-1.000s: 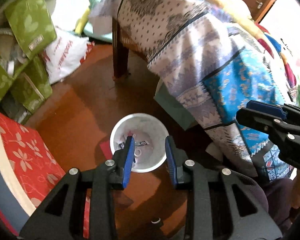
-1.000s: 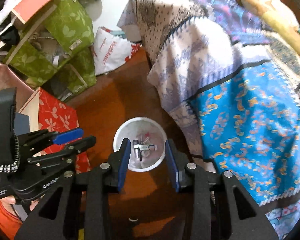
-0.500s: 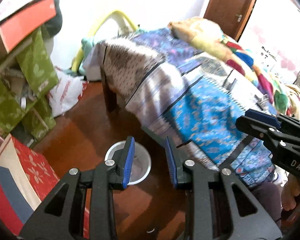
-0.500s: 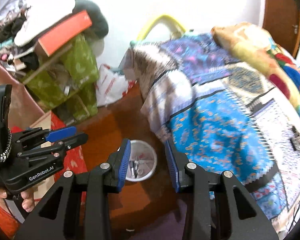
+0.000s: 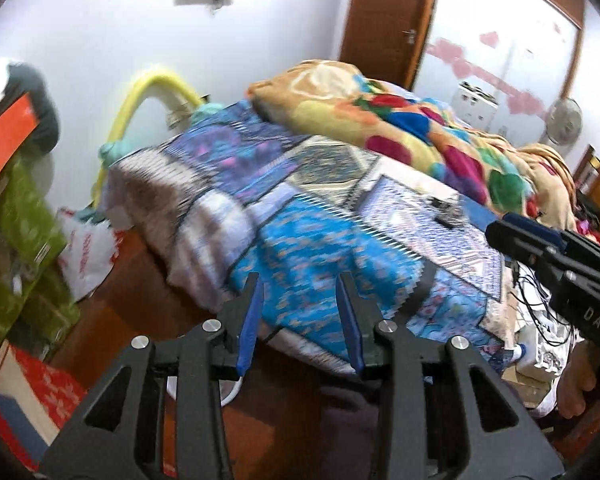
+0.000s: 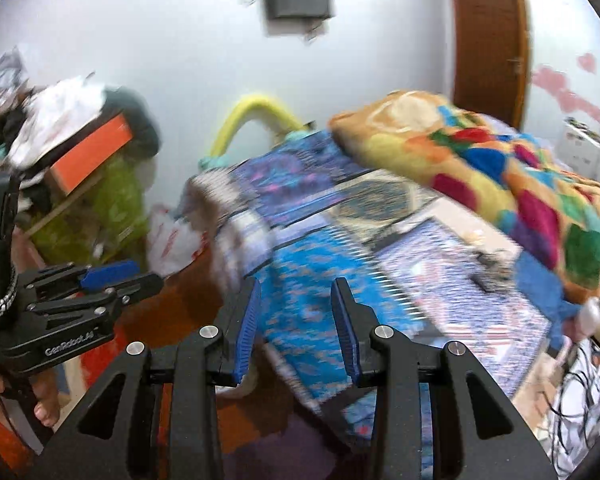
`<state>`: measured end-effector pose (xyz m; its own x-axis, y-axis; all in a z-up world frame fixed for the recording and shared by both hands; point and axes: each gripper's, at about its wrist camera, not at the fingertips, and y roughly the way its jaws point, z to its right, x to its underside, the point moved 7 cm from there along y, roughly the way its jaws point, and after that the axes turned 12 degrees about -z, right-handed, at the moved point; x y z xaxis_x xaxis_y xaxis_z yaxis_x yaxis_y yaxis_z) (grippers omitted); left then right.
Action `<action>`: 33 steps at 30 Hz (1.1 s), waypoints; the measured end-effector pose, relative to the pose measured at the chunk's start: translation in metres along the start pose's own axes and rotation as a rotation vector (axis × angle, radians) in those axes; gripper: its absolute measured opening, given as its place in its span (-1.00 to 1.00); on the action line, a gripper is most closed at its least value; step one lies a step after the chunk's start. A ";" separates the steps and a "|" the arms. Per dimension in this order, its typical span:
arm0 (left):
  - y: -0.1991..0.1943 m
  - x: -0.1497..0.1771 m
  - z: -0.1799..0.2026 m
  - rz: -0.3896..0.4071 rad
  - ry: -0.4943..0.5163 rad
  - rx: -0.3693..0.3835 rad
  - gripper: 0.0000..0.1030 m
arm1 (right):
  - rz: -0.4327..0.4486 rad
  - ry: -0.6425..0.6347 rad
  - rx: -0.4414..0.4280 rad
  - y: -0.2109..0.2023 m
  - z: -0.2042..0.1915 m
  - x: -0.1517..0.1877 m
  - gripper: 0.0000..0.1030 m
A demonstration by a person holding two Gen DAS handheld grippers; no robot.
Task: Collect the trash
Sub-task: 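Move both open tools back up over the bed items, then grasp the clear tube with the left tool while the right tool grasps the white cable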
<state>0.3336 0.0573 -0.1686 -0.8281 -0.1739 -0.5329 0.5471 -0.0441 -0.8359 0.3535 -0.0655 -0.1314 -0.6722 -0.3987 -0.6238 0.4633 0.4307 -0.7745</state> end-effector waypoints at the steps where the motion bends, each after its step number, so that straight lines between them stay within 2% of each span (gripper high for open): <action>1: 0.002 -0.003 0.009 0.001 0.015 0.006 -0.28 | 0.019 0.023 0.017 -0.005 0.013 0.000 -0.35; 8: 0.034 -0.025 0.075 -0.016 0.110 0.067 -0.28 | 0.063 0.139 0.080 -0.021 0.086 0.005 -0.29; 14: 0.068 -0.044 0.122 -0.034 0.176 0.099 -0.28 | 0.058 0.175 0.210 -0.018 0.140 0.010 -0.29; 18: 0.090 -0.055 0.141 -0.049 0.199 0.114 -0.28 | 0.041 0.195 0.246 -0.012 0.176 0.015 -0.29; 19: 0.096 -0.058 0.144 -0.052 0.200 0.116 -0.28 | 0.042 0.201 0.258 -0.010 0.184 0.015 -0.26; 21: 0.109 -0.064 0.150 -0.066 0.200 0.123 -0.28 | 0.039 0.211 0.270 -0.004 0.200 0.015 0.07; 22: 0.117 -0.067 0.153 -0.075 0.197 0.131 -0.28 | 0.034 0.217 0.273 0.000 0.206 0.015 0.35; 23: 0.123 -0.069 0.155 -0.084 0.192 0.140 -0.28 | 0.031 0.232 0.278 0.004 0.213 0.015 0.51; 26: 0.144 -0.075 0.160 -0.114 0.176 0.162 -0.21 | 0.027 0.273 0.296 0.019 0.234 0.014 0.54; 28: 0.157 -0.078 0.162 -0.121 0.171 0.155 -0.06 | 0.009 0.282 0.298 0.033 0.248 0.012 0.54; 33: 0.192 -0.082 0.169 -0.169 0.180 0.146 -0.04 | -0.042 0.289 0.318 0.073 0.276 0.006 0.54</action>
<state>0.5274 -0.1034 -0.2632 -0.9104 0.0246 -0.4129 0.4000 -0.2016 -0.8941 0.5433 -0.2600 -0.2205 -0.8074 -0.1478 -0.5712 0.5567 0.1295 -0.8205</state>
